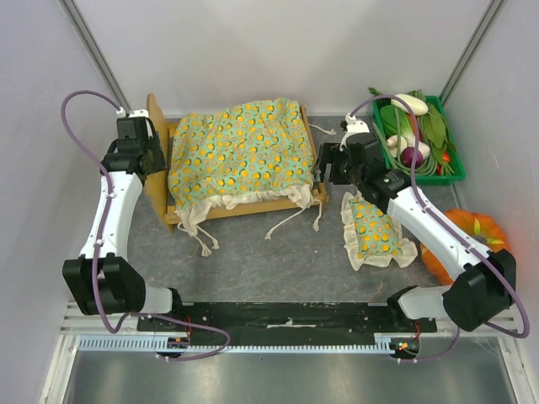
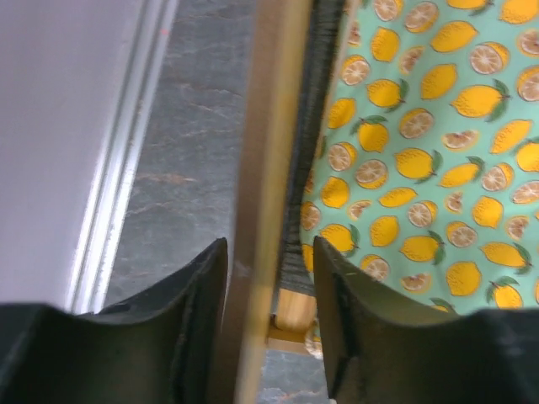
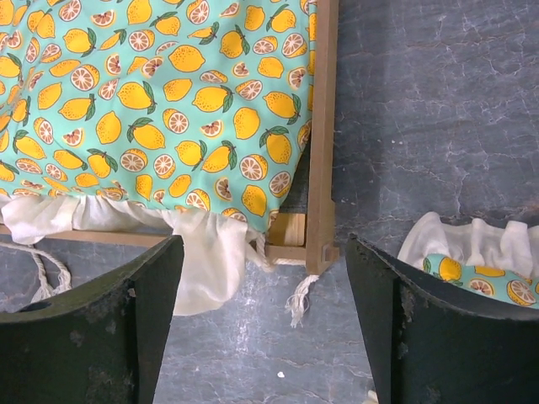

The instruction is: Set up the pet bed

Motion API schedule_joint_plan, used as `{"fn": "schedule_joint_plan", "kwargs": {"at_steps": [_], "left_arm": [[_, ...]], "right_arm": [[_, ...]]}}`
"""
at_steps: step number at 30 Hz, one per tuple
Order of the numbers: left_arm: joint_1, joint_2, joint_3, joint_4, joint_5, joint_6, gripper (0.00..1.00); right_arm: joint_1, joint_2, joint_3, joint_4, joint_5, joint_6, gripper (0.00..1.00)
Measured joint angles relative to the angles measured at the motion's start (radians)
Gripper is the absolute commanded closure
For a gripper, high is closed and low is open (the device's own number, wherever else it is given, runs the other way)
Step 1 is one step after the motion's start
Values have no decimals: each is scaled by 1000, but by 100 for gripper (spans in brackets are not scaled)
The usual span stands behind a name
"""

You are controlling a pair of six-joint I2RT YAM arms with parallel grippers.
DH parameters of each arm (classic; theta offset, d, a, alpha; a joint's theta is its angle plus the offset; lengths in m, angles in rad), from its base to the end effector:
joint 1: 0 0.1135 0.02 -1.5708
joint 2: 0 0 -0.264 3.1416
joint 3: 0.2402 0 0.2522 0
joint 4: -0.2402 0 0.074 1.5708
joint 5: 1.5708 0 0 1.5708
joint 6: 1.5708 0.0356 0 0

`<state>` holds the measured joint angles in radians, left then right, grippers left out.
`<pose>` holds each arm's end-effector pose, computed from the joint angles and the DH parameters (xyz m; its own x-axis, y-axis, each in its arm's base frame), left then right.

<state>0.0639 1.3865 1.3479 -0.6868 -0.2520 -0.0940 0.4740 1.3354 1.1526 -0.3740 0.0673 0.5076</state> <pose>0.2987 0.0280 0.3516 -0.6359 -0.1318 -0.7605 -0.3091 0.9463 0.0945 0.2709 0.1363 0.3268 -0.6076 0.2334 -0.7592 -0.1250 0.9158 0.3816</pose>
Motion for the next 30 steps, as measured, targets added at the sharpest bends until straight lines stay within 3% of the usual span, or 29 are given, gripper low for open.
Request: {"fn": "schedule_joint_plan", "kwargs": {"at_steps": [4, 5, 7, 24, 30], "left_arm": [[1, -36, -48, 28, 87, 33, 80], [8, -56, -68, 39, 114, 44, 92], [14, -87, -95, 48, 161, 55, 98], [-13, -301, -241, 17, 420, 123, 98], [-32, -319, -246, -12, 459, 107, 98]], "right_arm": [[0, -24, -27, 4, -1, -5, 15], [0, -30, -33, 3, -1, -5, 15], [0, -38, -43, 3, -1, -7, 15], [8, -74, -52, 19, -34, -3, 19], [133, 72, 5, 132, -77, 27, 23]]}}
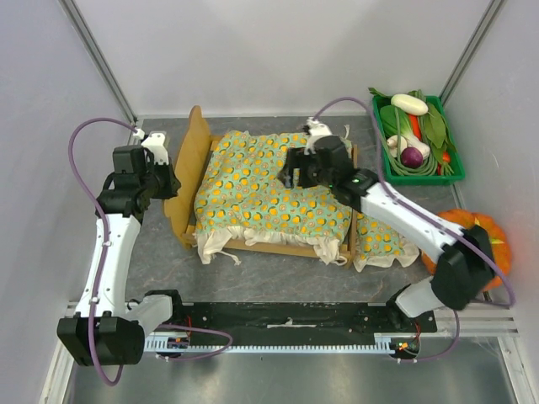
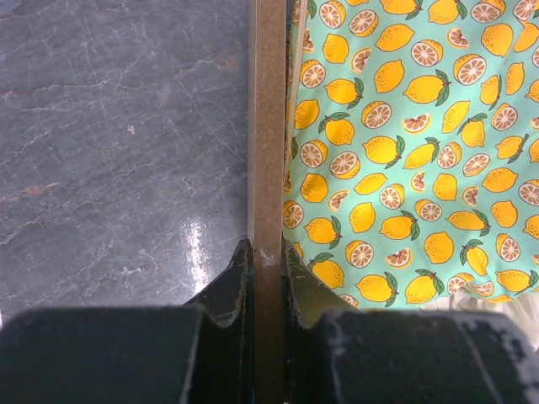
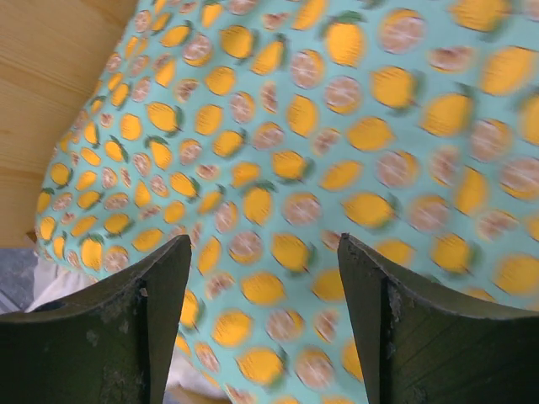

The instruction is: Set up the pet bed

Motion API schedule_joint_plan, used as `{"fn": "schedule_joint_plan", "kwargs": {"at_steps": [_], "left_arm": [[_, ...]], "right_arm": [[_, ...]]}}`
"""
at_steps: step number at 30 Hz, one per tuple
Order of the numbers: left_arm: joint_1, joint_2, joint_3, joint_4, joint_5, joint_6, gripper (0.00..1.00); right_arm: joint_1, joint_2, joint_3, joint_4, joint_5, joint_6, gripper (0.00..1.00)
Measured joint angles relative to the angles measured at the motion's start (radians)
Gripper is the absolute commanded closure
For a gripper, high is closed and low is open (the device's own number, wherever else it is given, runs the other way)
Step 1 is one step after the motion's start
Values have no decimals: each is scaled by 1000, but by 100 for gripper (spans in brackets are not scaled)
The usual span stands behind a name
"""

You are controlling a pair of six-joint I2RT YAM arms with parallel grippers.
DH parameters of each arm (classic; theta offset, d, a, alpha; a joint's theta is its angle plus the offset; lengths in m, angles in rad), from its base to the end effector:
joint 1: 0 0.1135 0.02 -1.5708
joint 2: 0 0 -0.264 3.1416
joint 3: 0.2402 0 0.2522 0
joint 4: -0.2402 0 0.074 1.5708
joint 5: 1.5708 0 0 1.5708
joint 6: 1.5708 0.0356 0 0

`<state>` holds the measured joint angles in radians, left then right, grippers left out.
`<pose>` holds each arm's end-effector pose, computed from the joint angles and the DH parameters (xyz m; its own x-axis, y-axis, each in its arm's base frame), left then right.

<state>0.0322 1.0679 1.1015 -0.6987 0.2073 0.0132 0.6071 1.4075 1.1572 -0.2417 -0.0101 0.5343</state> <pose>0.2213 -0.0002 0.3458 -0.6150 -0.0069 -0.7885 0.1385 0.9835 -0.1166 0.2674 0.1862 0.3197 -0.6281 0.1837 -0.7561 -0.2997 0.8397 0.4529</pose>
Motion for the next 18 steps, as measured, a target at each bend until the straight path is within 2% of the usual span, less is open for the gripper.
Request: {"fn": "schedule_joint_plan", "kwargs": {"at_steps": [3, 7, 11, 15, 18], "left_arm": [[0, -1, -1, 1, 2, -3, 98], [0, -1, -1, 0, 3, -9, 98], [0, -1, -1, 1, 4, -12, 98], [-1, -1, -1, 2, -1, -21, 98], [-1, 0, -1, -2, -17, -35, 98]], "right_arm": [[64, 170, 106, 50, -8, 13, 25], [113, 462, 360, 67, 10, 16, 31], [142, 728, 595, 67, 35, 18, 32], [174, 946, 831, -11, 56, 20, 34], [194, 993, 885, -37, 79, 19, 31]]}}
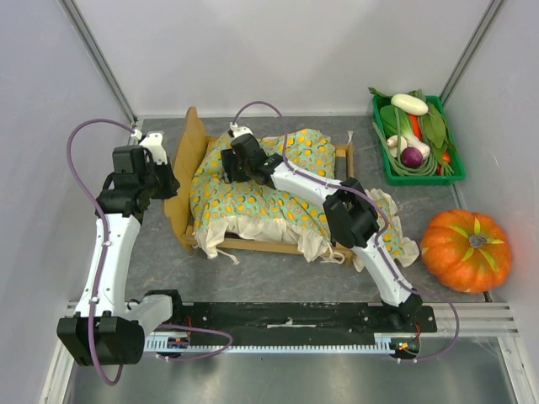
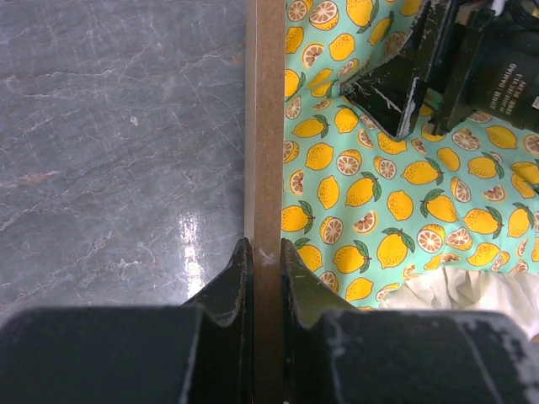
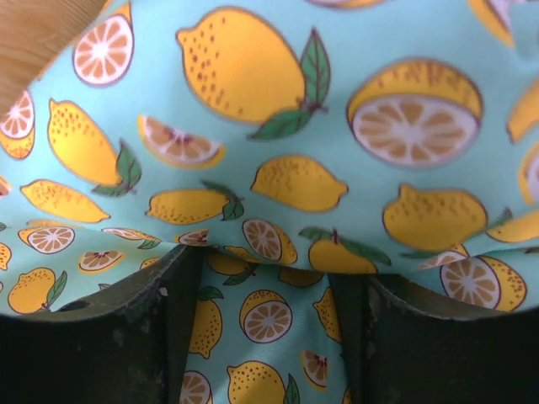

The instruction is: Set up the pet bed

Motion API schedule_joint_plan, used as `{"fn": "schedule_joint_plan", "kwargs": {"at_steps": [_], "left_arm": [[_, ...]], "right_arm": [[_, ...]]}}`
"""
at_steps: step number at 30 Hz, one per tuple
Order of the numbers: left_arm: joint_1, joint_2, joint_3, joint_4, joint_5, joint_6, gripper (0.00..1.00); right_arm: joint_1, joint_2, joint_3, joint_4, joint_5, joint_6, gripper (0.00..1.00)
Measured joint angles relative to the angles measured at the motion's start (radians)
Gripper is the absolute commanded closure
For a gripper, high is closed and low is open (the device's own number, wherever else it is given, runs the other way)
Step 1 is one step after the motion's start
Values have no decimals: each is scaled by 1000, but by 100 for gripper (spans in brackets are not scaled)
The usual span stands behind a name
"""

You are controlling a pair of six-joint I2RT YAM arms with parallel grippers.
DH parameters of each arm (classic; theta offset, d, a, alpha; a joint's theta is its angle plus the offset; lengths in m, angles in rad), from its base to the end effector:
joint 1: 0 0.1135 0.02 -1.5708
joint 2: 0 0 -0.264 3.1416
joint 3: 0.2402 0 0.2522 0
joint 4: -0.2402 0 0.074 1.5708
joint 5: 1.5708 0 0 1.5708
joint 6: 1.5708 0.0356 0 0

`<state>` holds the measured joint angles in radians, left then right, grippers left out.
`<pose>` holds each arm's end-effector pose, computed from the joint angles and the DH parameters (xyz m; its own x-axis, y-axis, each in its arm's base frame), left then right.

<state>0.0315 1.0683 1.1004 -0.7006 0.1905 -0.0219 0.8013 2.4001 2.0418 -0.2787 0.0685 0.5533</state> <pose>0.2214 0.0002 0.3452 -0.6219 -0.0411 -0.7820 0.1040 0.9854 -0.1345 0.3866 0.3956 0.1969 -0.7085 0.0221 -0.7053 -0.3596 0.8487 0.3878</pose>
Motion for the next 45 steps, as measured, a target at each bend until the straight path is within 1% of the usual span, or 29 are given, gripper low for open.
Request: {"fn": "schedule_joint_plan", "kwargs": {"at_steps": [2, 3, 5, 6, 8, 9, 11, 12, 15, 17, 18, 19, 20, 22, 25, 27, 29, 30, 31, 32, 34, 35, 37, 38, 41, 45], "left_arm": [[0, -2, 0, -2, -5, -4, 98], [0, -2, 0, -2, -5, -4, 98], [0, -3, 0, -6, -5, -6, 96], [0, -3, 0, -7, -6, -7, 91], [-1, -4, 0, -8, -8, -10, 84], [-1, -5, 0, -8, -10, -11, 77], [-4, -8, 0, -11, -15, -29, 71], [-7, -10, 0, -15, -11, -62, 66], [-13, -14, 15, -37, -5, -127, 62], [-15, -25, 46, -61, -20, -161, 60], [-16, -37, 66, -68, -33, -179, 57], [-17, -57, 85, -71, -44, -197, 57], [-18, -84, 103, -68, -58, -217, 56], [-18, -144, 128, -53, -69, -254, 56], [-18, -222, 140, -5, -47, -309, 56], [-18, -254, 136, 30, 0, -336, 55], [-42, -266, 109, 92, 58, -359, 56], [-64, -265, 84, 124, 82, -367, 57], [-93, -261, 58, 146, 98, -371, 57], [-136, -250, 25, 162, 108, -372, 57], [-206, -222, -19, 177, 112, -372, 57], [-238, -206, -30, 181, 112, -372, 57], [-310, -160, -47, 189, 105, -371, 57], [-356, -134, -50, 193, 95, -370, 57], [-448, -85, -48, 218, 72, -363, 57], [-500, -12, -37, 244, 53, -359, 57]], "right_arm": [[7, -29, -36, 14, 24, -10, 28], [8, -52, -64, 14, 39, -17, 24], [8, -113, -130, 10, 64, -38, 20], [6, -150, -162, 8, 69, -57, 18], [1, -224, -214, 5, 66, -93, 16], [-2, -267, -240, 0, 58, -112, 14], [-13, -354, -284, 2, 27, -146, 14], [-21, -410, -314, 5, -1, -164, 13], [-48, -566, -390, 34, -56, -193, 14], [-67, -678, -468, 60, -49, -198, 17], [-81, -748, -528, 69, -40, -198, 20], [-92, -792, -567, 71, -29, -198, 24], [-105, -834, -618, 90, -23, -196, 30], [-129, -899, -719, 99, -18, -191, 32], [-150, -914, -849, 105, -1, -179, 38], [-149, -903, -939, 91, 43, -166, 45], [-144, -897, -1033, 65, 98, -146, 50], [-144, -897, -1070, 49, 120, -135, 50], [-144, -903, -1104, 48, 140, -123, 50], [-144, -914, -1130, 48, 152, -115, 41], [-144, -953, -1156, 47, 167, -106, 31], [-144, -972, -1156, 45, 171, -103, 22], [-144, -1022, -1154, 49, 164, -117, 16], [-144, -1048, -1148, 48, 158, -124, 14], [-145, -1112, -1098, 39, 137, -142, 10], [-159, -1234, -1032, -5, 192, -145, 7]]}}
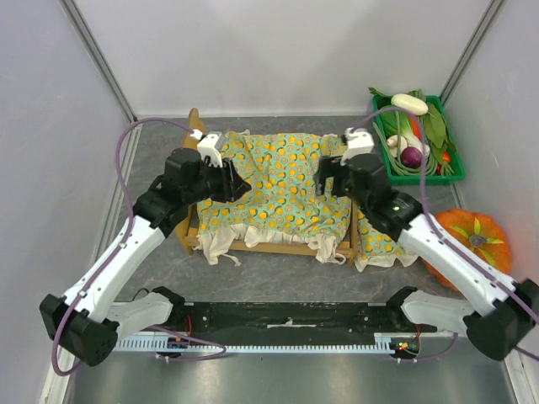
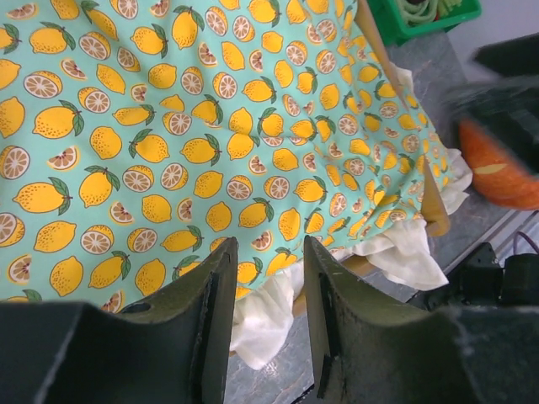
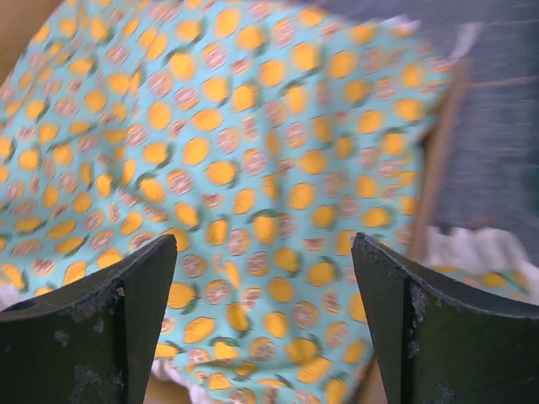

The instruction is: Set up the pet bed

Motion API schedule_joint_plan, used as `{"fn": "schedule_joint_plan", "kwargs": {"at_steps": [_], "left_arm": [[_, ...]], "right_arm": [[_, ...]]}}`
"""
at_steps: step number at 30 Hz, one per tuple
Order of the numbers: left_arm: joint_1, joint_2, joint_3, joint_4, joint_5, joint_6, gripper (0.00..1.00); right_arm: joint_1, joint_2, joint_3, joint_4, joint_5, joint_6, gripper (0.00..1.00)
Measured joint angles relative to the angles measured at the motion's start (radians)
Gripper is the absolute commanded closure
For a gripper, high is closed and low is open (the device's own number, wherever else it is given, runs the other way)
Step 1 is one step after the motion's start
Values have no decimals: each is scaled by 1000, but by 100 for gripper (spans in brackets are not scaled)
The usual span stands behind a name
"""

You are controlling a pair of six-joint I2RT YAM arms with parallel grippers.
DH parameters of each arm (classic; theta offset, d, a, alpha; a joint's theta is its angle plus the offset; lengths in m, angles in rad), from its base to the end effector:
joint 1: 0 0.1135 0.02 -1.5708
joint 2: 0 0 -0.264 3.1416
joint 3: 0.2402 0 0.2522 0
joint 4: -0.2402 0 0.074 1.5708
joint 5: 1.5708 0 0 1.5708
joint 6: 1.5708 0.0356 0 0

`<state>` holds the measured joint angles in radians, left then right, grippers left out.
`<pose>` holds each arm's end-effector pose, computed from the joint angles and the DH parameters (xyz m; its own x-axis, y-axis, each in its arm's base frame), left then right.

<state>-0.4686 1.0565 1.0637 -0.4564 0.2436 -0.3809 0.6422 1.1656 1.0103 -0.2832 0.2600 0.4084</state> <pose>0.2035 -0.1126 0.3580 -0.5947 -0.1033 -0.7973 0.4428 0.7856 -0.4321 0.2180 0.1516 0.3315 -0.4679 0.1293 -0.8743 -0.2251 0.9392 0.2594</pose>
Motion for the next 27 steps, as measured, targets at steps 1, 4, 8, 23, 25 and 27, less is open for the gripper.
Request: {"fn": "schedule_joint_plan", "kwargs": {"at_steps": [1, 4, 8, 23, 25, 27], "left_arm": [[-8, 16, 0, 5, -7, 0, 57], [-23, 47, -5, 11, -26, 1, 56], [-27, 44, -21, 18, -34, 2, 53], [-27, -18, -23, -15, -104, 59, 51], [-27, -34, -20, -25, -123, 66, 50], [-27, -51, -9, -36, -152, 73, 50]], "right_arm": [[-15, -36, 14, -33, 36, 4, 7], [-119, -121, 31, -148, 136, 30, 10], [-297, -178, -53, -297, 195, 71, 14], [-448, 33, -207, -426, 36, 63, 100], [-448, -10, -148, -452, 57, 38, 100], [-448, -61, -56, -486, 79, 21, 100]]}}
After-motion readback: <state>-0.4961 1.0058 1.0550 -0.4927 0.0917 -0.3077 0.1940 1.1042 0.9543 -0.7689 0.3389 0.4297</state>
